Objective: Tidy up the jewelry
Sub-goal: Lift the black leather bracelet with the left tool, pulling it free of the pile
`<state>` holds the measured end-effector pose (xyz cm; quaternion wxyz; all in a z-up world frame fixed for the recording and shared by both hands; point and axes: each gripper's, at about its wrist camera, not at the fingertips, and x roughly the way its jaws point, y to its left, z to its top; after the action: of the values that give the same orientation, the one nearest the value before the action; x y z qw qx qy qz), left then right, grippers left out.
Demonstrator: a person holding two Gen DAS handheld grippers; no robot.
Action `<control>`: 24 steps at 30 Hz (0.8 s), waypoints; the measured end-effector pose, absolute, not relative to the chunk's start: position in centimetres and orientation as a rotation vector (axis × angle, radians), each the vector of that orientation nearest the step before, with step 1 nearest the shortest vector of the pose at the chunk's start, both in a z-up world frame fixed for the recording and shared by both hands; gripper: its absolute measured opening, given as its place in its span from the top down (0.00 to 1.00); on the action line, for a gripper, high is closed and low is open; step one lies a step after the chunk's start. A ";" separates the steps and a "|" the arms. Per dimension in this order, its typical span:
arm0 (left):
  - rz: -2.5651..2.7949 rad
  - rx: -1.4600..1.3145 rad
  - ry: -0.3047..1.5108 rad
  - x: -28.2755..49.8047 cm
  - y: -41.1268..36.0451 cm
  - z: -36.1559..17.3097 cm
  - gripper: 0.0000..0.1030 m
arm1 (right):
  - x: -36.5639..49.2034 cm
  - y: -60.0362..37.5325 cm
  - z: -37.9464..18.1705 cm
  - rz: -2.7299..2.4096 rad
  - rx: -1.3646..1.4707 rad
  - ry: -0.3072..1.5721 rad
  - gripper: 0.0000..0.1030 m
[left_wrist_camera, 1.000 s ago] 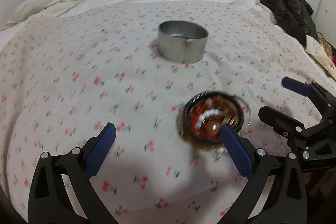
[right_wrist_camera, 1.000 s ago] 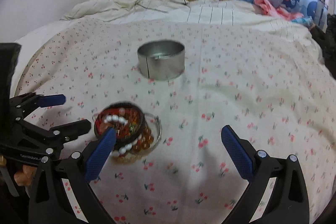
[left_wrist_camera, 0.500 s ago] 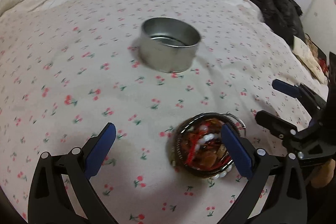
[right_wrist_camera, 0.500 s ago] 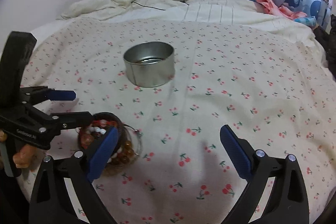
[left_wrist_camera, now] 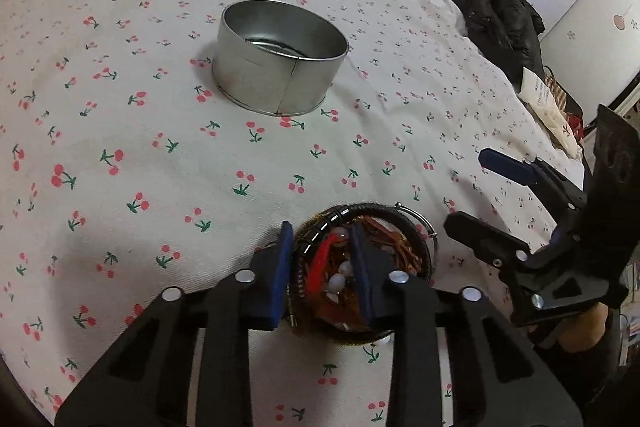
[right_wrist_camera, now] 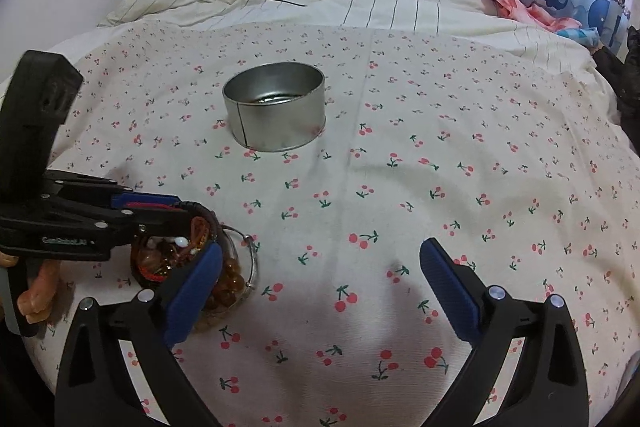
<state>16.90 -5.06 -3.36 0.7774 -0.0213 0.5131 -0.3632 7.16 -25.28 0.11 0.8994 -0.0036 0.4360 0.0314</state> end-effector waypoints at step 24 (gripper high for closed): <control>-0.638 -0.188 1.156 20.5 -1.5 -4.2 0.27 | 7.7 -23.8 -0.9 0.102 -0.028 0.930 0.07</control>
<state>20.46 -1.49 -4.20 0.7858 -0.0872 0.5360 -0.2960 7.71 -23.80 -0.94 0.8924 -0.0137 0.4484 0.0493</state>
